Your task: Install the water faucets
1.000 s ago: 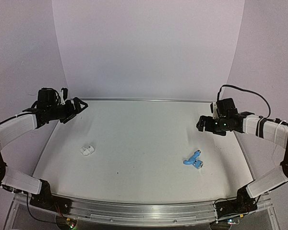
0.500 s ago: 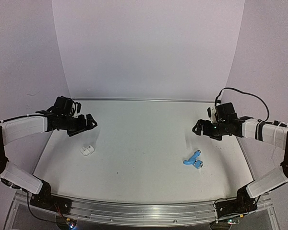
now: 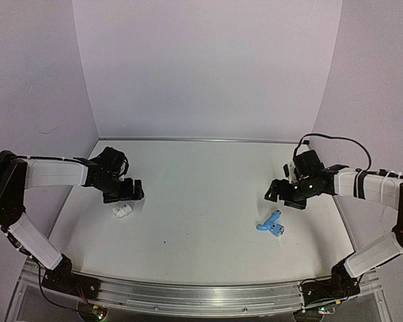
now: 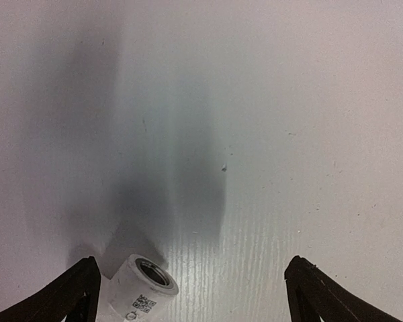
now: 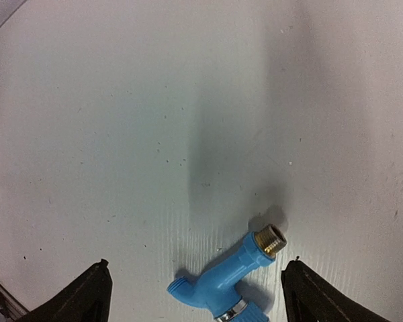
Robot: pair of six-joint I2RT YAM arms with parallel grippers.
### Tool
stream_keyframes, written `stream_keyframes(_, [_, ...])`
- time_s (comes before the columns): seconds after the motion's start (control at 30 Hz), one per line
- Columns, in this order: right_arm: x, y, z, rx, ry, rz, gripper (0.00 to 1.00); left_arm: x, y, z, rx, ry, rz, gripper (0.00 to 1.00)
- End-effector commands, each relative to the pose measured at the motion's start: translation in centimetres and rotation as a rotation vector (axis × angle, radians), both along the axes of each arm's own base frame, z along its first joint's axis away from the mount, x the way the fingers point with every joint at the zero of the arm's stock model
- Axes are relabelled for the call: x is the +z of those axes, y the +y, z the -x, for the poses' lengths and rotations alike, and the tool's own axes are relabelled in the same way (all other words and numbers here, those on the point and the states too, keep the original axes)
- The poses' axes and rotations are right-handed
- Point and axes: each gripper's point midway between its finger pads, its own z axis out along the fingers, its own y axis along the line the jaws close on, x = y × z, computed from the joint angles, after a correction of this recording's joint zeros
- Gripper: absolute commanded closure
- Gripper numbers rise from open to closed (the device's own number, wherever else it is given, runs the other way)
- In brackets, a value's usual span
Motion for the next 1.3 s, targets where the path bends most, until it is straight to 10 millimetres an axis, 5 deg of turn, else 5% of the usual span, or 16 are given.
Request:
stream_keyframes(0.0, [-1.9,-1.0,3.4,-0.141,0.162,0.064,0.13,3.7,-1.9,-2.4,-0.018,-0.104,0.025,0.01])
stream_keyframes(0.23, [-4.0,0.2,2.7,-0.240,0.184,0.088,0.15,6.4,-6.2,-3.3,-0.113,-0.150,0.089,0.01])
stream_keyframes(0.47, [-6.7,0.4,1.3,-0.275,0.187,0.205,0.29,7.6,-10.5,-1.8,-0.206,-0.156,0.139,0.01])
stream_keyframes(0.6, [-7.1,1.6,0.4,-0.225,0.148,0.234,0.44,8.1,-11.5,-1.0,-0.231,-0.156,0.167,0.01])
stream_keyframes(0.7, [-7.2,3.8,-0.5,-0.070,0.060,0.278,0.67,9.1,-12.2,-0.5,-0.244,-0.160,0.235,0.00])
stream_keyframes(0.83, [-7.8,5.4,-1.3,0.092,0.002,0.322,0.84,10.5,-13.6,0.0,-0.274,-0.164,0.336,0.00])
stream_keyframes(0.93, [-5.4,9.7,-0.8,0.359,-0.149,0.342,0.93,12.2,-15.8,1.0,-0.342,-0.132,0.481,0.00])
stream_keyframes(1.03, [-0.4,15.8,2.5,0.685,-0.349,0.231,0.97,14.0,-17.9,2.4,-0.424,-0.067,0.691,0.04])
stream_keyframes(1.17, [4.9,19.9,6.1,0.922,-0.532,0.087,1.00,16.6,-20.1,3.9,-0.539,-0.009,0.907,0.08])
stream_keyframes(1.27, [7.2,21.5,7.2,0.982,-0.592,0.017,1.00,18.0,-21.0,5.2,-0.610,0.026,1.021,0.14])
